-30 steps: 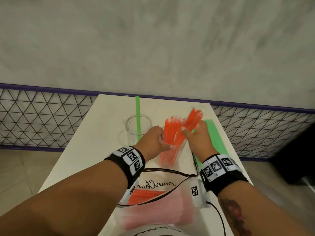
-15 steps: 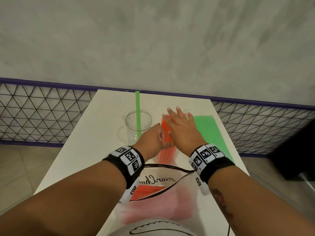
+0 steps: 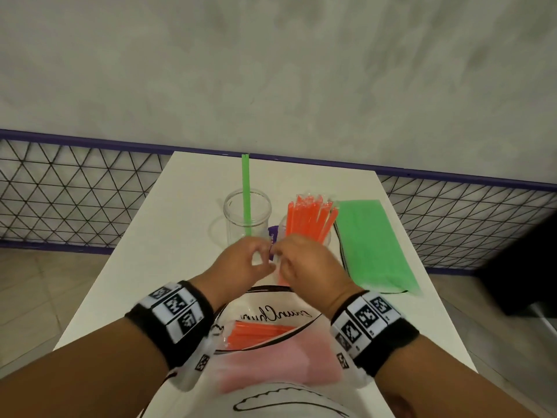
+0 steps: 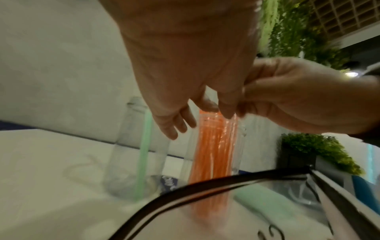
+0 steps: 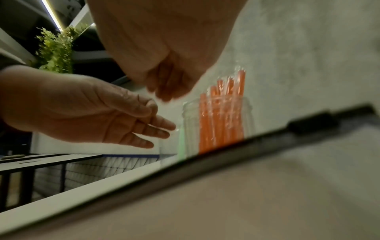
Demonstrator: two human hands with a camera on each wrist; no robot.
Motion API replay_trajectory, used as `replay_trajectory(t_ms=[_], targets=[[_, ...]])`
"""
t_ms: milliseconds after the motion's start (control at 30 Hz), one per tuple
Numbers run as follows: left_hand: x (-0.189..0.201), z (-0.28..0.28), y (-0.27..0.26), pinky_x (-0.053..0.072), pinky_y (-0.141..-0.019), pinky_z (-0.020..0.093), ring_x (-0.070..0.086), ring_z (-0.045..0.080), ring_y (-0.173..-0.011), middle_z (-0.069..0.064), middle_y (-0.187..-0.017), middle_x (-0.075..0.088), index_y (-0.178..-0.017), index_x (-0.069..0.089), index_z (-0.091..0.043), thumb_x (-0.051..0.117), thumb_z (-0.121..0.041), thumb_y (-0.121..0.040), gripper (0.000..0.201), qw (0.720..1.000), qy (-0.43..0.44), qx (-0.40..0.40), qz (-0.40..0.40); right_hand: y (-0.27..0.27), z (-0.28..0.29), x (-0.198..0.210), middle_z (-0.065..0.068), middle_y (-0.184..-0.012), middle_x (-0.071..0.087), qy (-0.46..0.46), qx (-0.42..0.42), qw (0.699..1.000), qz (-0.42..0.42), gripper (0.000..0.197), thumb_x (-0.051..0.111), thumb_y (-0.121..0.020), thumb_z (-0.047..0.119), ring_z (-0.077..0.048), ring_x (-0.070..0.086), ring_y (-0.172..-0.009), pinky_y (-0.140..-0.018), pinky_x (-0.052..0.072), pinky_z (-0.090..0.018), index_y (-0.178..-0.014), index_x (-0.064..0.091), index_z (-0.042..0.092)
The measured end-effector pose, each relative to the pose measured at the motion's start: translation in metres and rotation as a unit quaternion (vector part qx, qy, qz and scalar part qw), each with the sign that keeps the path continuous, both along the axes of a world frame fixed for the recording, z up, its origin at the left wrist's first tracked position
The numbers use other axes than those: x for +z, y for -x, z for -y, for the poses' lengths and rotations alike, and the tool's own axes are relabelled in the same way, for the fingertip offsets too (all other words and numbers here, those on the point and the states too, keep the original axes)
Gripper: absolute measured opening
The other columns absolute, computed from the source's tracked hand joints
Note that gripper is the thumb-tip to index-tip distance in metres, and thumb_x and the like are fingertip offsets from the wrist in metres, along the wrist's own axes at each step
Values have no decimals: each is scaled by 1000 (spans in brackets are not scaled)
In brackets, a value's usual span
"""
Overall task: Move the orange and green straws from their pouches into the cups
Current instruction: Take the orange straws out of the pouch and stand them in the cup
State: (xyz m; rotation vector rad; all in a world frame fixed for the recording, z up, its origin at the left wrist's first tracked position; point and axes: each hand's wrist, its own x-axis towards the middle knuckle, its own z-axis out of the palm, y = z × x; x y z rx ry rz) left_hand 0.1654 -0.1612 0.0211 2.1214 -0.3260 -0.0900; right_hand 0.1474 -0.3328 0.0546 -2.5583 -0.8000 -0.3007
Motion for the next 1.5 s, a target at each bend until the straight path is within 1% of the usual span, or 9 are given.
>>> replay_trajectory(t_ms=[133, 267, 367, 600, 733, 900, 1133, 1333, 1500], targets=[[-24, -33, 22, 48, -84, 22, 60, 14, -111, -7, -123, 60, -86, 69, -28, 73, -21, -82, 9, 953, -205, -105, -197, 10, -15, -42, -4, -99, 68, 141, 33, 965, -217, 24, 53, -92, 16, -21, 63, -88, -78, 50, -32, -108, 71, 13], [-42, -42, 37, 54, -80, 26, 58, 16, -101, -3, -126, 53, -120, 60, -28, 66, -14, -84, 39, 901, -336, -135, -240, 23, -26, -68, -9, -107, 61, 266, 46, 907, -323, 37, 67, -86, 33, -28, 60, -94, -78, 48, -35, -113, 64, 9], [-53, -41, 39, 56, -71, 26, 55, 16, -96, -1, -130, 47, -133, 49, -23, 61, -9, -87, 50, 899, -341, -120, -247, 32, -30, -73, -14, -115, 57, 288, 61, 898, -328, 40, 64, -89, 33, -31, 59, -101, -85, 47, -39, -119, 58, 7], [-67, -45, 34, 53, -87, 27, 54, 14, -103, -3, -128, 49, -128, 53, -26, 58, -2, -85, 50, 910, -316, -114, -243, 37, -28, -76, -11, -111, 56, 278, 44, 917, -283, 26, 56, -92, 27, -30, 59, -98, -74, 39, -33, -112, 53, 10], [-68, -47, 29, 51, -65, 19, 56, 10, -88, -5, -114, 52, -123, 56, -30, 56, -6, -88, 43, 917, -292, -114, -247, 35, -25, -75, -11, -111, 61, 276, 42, 919, -278, 22, 51, -94, 21, -30, 60, -99, -77, 42, -33, -113, 54, 10], [-61, -50, 26, 47, -61, 19, 55, 7, -76, -6, -101, 59, -119, 58, -25, 53, -18, -94, 27, 920, -278, -113, -254, 30, -18, -72, -7, -104, 62, 194, 4, 932, -305, 12, 48, -94, 20, -25, 58, -93, -76, 42, -32, -103, 55, 15], [-63, -51, 22, 49, -63, 25, 60, 14, -76, 2, -101, 65, -110, 59, -27, 59, -6, -80, 37, 918, -243, -89, -302, 22, -17, -59, 2, -85, 53, 143, 23, 929, -340, 5, 53, -94, 16, -19, 52, -80, -63, 35, -26, -93, 49, 18], [-59, -53, 20, 46, -56, 22, 55, 11, -60, 2, -92, 62, -111, 59, -35, 64, -8, -80, 42, 917, -205, -80, -331, 12, -11, -32, -1, -103, 69, -40, -22, 900, -433, 16, 58, -94, 29, -21, 65, -99, -93, 50, -38, -109, 60, 23], [-39, -47, 7, 41, -98, 27, 51, 14, -119, -6, -128, 50, -104, 58, -36, 72, -27, -85, 25, 954, -199, -68, -214, 11, 0, 35, 12, -110, 68, -211, -45, 889, -403, 14, 51, -98, 34, -7, 59, -112, -105, 40, -38, -107, 62, 35]])
